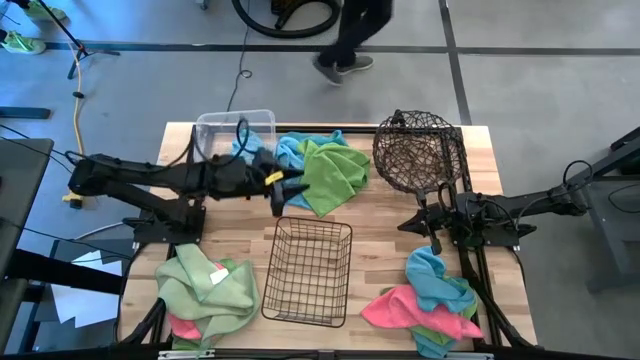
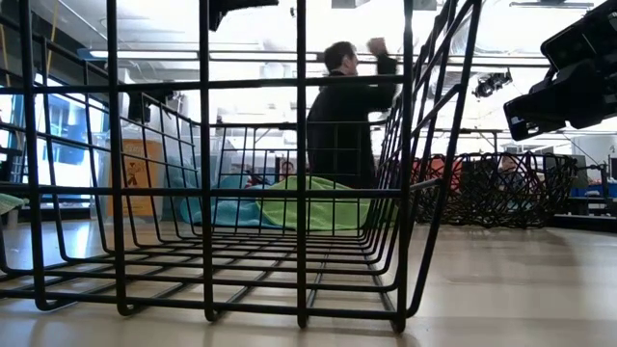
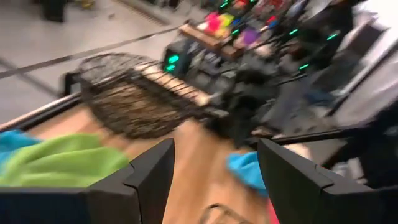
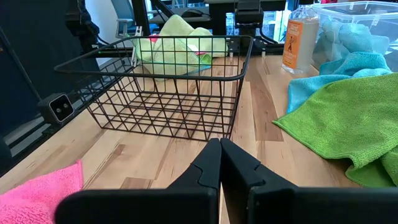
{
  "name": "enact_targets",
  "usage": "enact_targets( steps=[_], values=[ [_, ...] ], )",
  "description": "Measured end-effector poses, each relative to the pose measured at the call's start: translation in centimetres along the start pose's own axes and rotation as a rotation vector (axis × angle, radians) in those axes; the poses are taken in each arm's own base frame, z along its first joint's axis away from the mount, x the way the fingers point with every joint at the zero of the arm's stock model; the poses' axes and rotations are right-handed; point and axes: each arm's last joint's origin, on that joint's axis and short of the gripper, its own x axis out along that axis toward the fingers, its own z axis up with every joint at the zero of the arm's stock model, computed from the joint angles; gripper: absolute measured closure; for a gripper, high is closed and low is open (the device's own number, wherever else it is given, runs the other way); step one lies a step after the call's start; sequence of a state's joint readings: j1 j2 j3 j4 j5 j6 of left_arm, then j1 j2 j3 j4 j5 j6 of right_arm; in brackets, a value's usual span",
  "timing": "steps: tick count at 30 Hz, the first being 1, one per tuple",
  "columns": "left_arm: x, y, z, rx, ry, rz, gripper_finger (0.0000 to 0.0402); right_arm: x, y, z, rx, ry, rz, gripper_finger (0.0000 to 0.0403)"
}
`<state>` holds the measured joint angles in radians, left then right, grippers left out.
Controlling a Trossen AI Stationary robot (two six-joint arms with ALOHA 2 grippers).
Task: Sort microfiber towel by color & place in baskets
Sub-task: Put the blue microfiber towel into the transparent bin
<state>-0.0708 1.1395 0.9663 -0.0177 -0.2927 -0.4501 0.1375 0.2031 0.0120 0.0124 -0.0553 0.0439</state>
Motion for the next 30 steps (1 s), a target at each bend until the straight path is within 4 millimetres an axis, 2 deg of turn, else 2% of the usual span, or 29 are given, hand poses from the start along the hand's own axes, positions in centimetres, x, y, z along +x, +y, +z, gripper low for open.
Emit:
enact_targets(
  steps=[4, 6, 12, 15, 18, 25, 28, 30],
  values=[
    [-0.2, -1.1, -1.6, -0.032, -0.059, -0.056, 0.0184, 0.0, 0.0, 0.1, 0.004, -0.008, 0.001, 0.0402],
    [-0.3, -1.3, -2.5, -0.023, -0.052, -0.043, 0.0184, 0.0, 0.0, 0.5, 0.065, -0.057, 0.007, 0.0402],
    [-1.2, -1.4, -2.4, 0.062, -0.051, -0.068, 0.0184, -1.0, 0.1, 4.2, 0.387, -0.457, 0.056, 0.0402],
    [-2.2, -1.3, -1.8, 0.148, -0.065, -0.09, 0.0184, -2.0, -0.2, 5.9, 0.421, -0.685, -0.023, 0.0402],
    [-3.9, -0.9, -0.9, 0.124, -0.08, -0.096, 0.0184, -3.0, -0.3, 6.9, 0.391, -0.843, -0.077, 0.0402],
    [-7.6, 0.2, 0.6, 0.06, -0.124, -0.065, 0.0184, -3.6, -0.3, 7.4, 0.381, -0.918, -0.064, 0.0402],
    [-8.6, 0.5, 1.1, 0.077, -0.15, -0.056, 0.0184, -3.5, -0.4, 7.7, 0.426, -0.925, -0.121, 0.0402],
    [-8.9, 0.7, 1.1, 0.109, -0.146, -0.049, 0.0184, -3.3, -0.5, 8.6, 0.398, -0.904, -0.169, 0.0402]
  ],
)
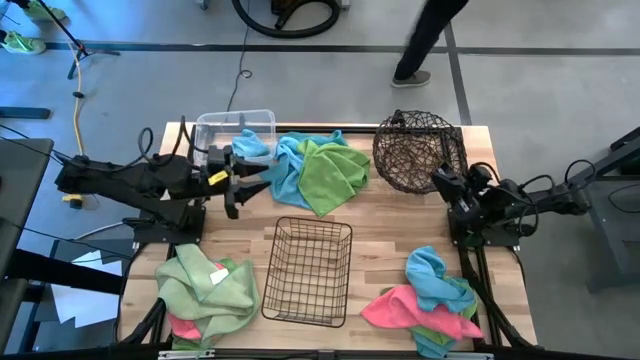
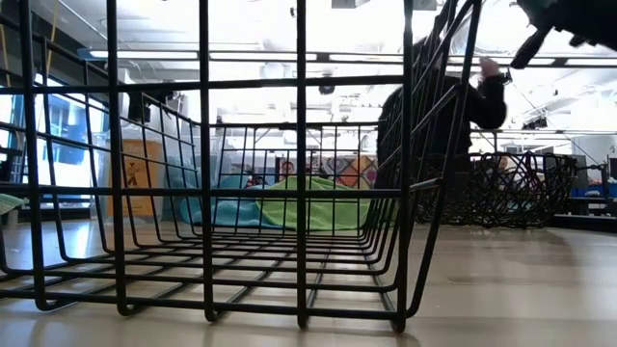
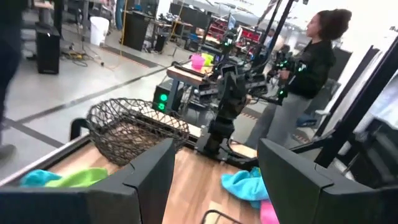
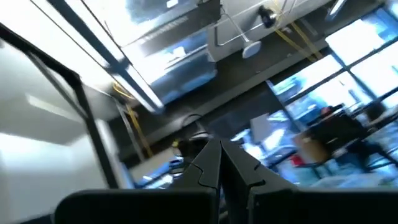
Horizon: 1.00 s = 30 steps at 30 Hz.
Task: Sort microfiber towel by color & place in baskets
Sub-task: Put the blue microfiber towel into the transparent bin
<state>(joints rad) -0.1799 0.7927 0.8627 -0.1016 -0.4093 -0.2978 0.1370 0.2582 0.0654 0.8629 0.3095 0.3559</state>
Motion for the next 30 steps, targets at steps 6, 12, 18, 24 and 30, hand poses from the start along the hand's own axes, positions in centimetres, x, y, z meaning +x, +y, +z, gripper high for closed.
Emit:
enact_targets(
  steps=[6, 12, 18, 24, 30],
  values=[
    [-0.6, 0.4, -0.5, 0.112, 0.071, 0.014, 0.0184, 4.7, 2.3, 2.0, -0.276, 0.105, -0.044, 0.0402],
    [-0.7, 0.7, -1.2, 0.153, 0.139, 0.03, 0.0184, 9.0, 4.0, 3.9, -0.419, 0.312, -0.24, 0.0402],
    [-0.8, 0.8, -1.6, 0.169, 0.177, 0.04, 0.0184, 11.3, 5.2, 5.3, -0.343, 0.559, -0.395, 0.0368],
    [-0.8, 0.8, -1.6, 0.18, 0.18, 0.04, 0.0184, 11.9, 6.0, 5.7, -0.193, 0.968, -0.579, 0.0252],
    [-0.8, 0.8, -1.6, 0.223, 0.18, 0.036, 0.0184, 12.2, 6.0, 3.5, 0.002, 1.324, -0.7, 0.0143]
  ],
)
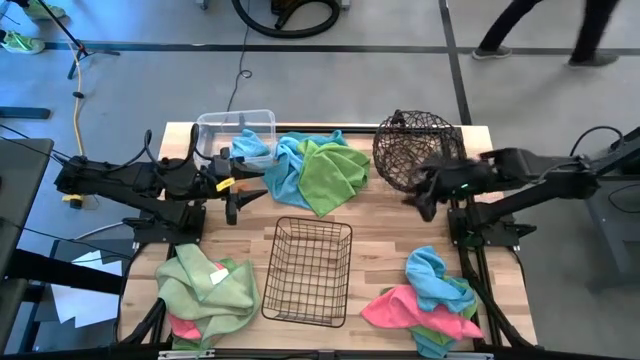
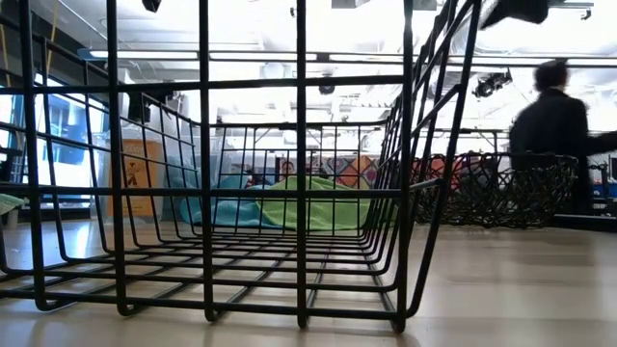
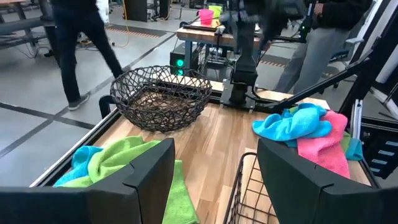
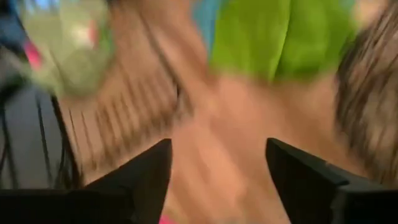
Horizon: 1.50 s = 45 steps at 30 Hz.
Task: Sort microfiber towel by color & place in baskets
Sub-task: Put the blue microfiber towel into the transparent bin
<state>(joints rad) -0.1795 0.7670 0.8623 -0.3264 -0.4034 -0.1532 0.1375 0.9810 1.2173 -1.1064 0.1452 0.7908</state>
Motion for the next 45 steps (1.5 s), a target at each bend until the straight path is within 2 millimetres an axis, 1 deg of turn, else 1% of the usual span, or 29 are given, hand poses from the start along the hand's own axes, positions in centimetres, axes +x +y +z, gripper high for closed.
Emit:
enact_targets(
  steps=[3, 6, 9, 11, 14, 19, 25, 28, 30, 37, 39, 41, 42, 44, 45],
  values=[
    [0.0, 0.0, 0.0, 0.0, 0.0, 0.0, 0.0184, 2.2, 0.0, -1.2, 0.091, 0.237, -0.039, 0.0122],
    [0.0, 0.0, 0.0, 0.001, 0.0, 0.0, 0.0184, 4.5, -0.3, -3.1, 0.175, 0.477, -0.129, 0.012],
    [0.0, 0.0, 0.0, 0.0, 0.0, 0.0, 0.0184, 6.5, -0.2, -5.3, 0.214, 0.634, -0.16, 0.0119],
    [0.0, 0.0, 0.0, 0.0, 0.0, 0.0, 0.0184, 7.5, 0.0, -6.6, 0.232, 0.7, -0.128, 0.0119],
    [0.0, 0.0, 0.0, -0.002, -0.001, 0.0, 0.0184, 8.7, 0.6, -8.4, 0.258, 0.749, -0.067, 0.0119],
    [0.0, 0.0, 0.0, -0.002, -0.001, 0.0, 0.0184, 9.9, 1.3, -11.0, 0.293, 0.821, -0.032, 0.0119],
    [0.0, 0.0, 0.0, -0.003, -0.003, 0.0, 0.0184, 11.0, 1.4, -13.5, 0.333, 0.865, -0.103, 0.0119],
    [0.0, 0.0, 0.0, -0.007, -0.004, 0.0, 0.0184, 11.8, 1.6, -14.5, 0.329, 0.879, -0.12, 0.0119],
    [0.0, 0.0, 0.0, -0.018, -0.004, 0.0, 0.0184, 12.3, 1.9, -14.9, 0.315, 0.883, -0.111, 0.0119],
    [0.0, 0.0, 0.0, -0.02, -0.003, 0.0, 0.0184, 13.9, 2.1, -16.3, 0.272, 0.909, -0.199, 0.0119],
    [0.0, 0.0, 0.0, -0.02, -0.003, 0.0, 0.0184, 14.2, 2.3, -16.6, 0.24, 0.918, -0.199, 0.0123],
    [0.0, 0.0, 0.0, -0.02, -0.003, 0.0, 0.0184, 14.5, 2.5, -16.9, 0.199, 0.925, -0.17, 0.014],
    [0.0, 0.0, 0.0, -0.02, -0.003, 0.0, 0.0184, 14.5, 2.5, -16.9, 0.188, 0.928, -0.164, 0.0156],
    [0.0, 0.0, 0.0, -0.02, -0.003, 0.0, 0.0184, 14.4, 2.8, -16.8, 0.181, 0.935, -0.151, 0.0204],
    [0.0, 0.0, 0.0, -0.02, -0.002, 0.0, 0.0184, 14.2, 3.0, -16.7, 0.178, 0.941, -0.139, 0.0236]
  ],
)
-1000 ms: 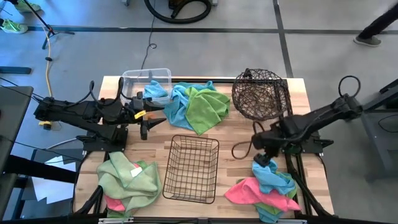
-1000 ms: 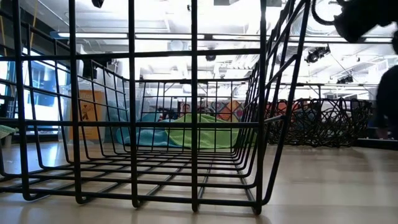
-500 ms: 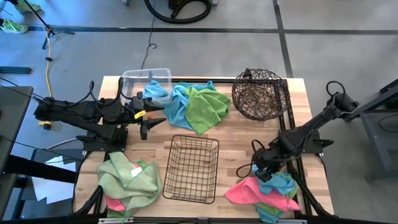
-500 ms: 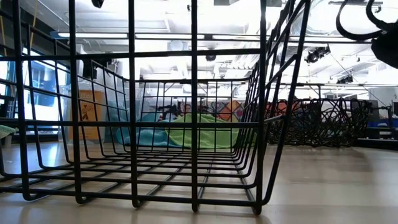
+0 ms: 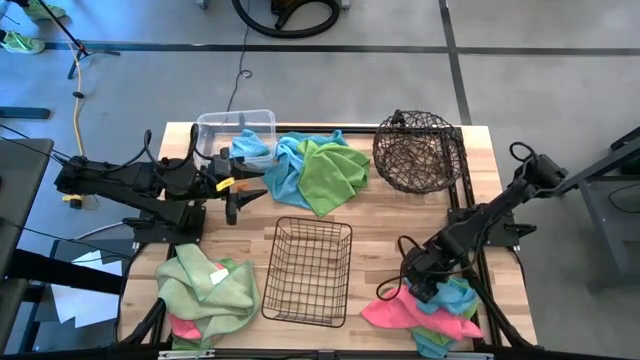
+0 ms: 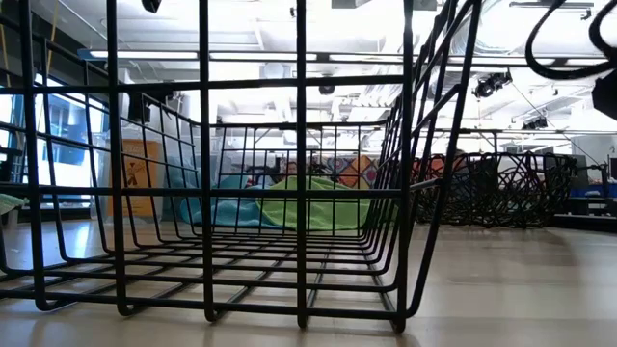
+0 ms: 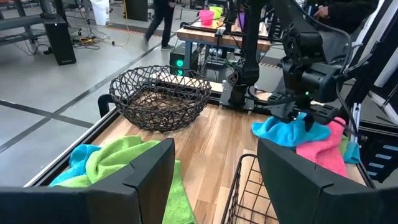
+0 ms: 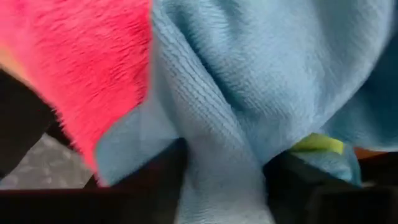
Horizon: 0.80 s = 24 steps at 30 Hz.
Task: Sort microfiber towel by color & place in baskets
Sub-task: Put the blue microfiber towel into the transparent bin
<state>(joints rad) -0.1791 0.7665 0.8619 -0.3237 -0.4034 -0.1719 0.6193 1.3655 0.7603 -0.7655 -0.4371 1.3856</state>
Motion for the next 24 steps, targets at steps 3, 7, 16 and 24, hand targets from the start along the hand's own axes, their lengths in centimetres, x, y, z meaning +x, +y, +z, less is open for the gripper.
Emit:
enact_targets(
  steps=[3, 7, 16, 24],
  values=[
    [0.0, 0.0, 0.0, 0.0, 0.0, 0.0, 0.0184, -0.9, 0.3, -0.4, -0.021, 0.005, 0.024, 0.0357],
    [0.0, 0.0, 0.0, 0.001, 0.0, 0.0, 0.0184, -2.9, 0.6, -1.3, -0.046, 0.017, 0.079, 0.0382],
    [0.0, 0.0, 0.1, 0.045, -0.009, -0.002, 0.0184, -12.7, 1.2, -5.4, -0.282, -0.186, 0.278, 0.0399],
    [0.0, -0.1, 0.3, 0.038, -0.034, -0.005, 0.0184, -19.9, 2.1, -6.6, -0.579, -0.82, 0.281, 0.0401]
  ],
)
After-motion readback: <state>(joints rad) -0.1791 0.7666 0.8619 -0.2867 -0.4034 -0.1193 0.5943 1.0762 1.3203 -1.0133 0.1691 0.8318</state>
